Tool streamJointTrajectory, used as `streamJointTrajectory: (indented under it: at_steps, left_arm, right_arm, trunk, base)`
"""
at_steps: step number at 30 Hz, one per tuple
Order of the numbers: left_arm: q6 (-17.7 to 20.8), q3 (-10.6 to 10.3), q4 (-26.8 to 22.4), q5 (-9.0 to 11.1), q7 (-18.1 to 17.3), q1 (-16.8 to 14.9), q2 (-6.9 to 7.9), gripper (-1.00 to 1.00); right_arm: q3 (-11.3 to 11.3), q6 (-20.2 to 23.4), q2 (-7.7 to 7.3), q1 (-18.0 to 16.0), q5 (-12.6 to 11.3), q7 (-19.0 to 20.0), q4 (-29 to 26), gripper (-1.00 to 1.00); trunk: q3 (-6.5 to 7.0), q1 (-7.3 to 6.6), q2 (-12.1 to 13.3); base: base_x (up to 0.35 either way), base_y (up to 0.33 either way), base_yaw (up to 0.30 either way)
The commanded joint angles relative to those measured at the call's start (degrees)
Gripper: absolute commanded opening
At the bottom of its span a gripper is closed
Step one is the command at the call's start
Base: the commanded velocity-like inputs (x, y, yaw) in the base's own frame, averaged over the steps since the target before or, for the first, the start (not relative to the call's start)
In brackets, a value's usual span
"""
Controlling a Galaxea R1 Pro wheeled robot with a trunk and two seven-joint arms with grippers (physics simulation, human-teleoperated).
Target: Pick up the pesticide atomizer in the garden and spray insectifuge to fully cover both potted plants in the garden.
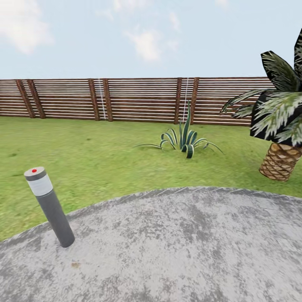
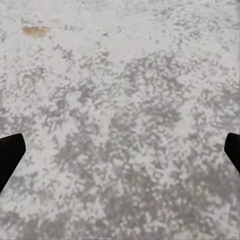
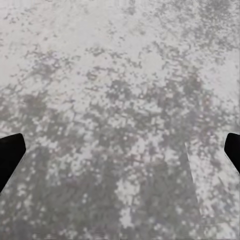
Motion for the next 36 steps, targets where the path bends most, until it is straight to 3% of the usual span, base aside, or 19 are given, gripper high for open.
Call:
streamJointTrajectory:
  at_steps: [1, 25, 36]
  left_arm:
    - [-0.18, 0.08, 0.04, 0.05, 0.02, -0.03, -0.01, 1.00]
    - [-0.18, 0.08, 0.04, 0.05, 0.02, -0.03, 0.00, 1.00]
    - [-0.18, 0.08, 0.04, -0.04, 0.02, -0.03, -0.01, 1.00]
  right_arm:
    - [0.02, -0.15, -0.01, -0.03, 0.04, 0.01, 0.04, 1.00]
    - [0.02, -0.21, -0.01, -0.03, 0.02, 0.01, 0.05, 1.00]
    - [0.02, -0.27, -0.01, -0.03, -0.03, 0.01, 0.05, 1.00]
  trunk:
    - [-0.05, 0.02, -0.02]
    - [-0.05, 0.02, -0.02]
    - [-0.05, 0.02, -0.02]
  base:
    - [0.337, 0.000, 0.000]
    - [0.338, 0.000, 0.003]
    - [0.338, 0.000, 0.163]
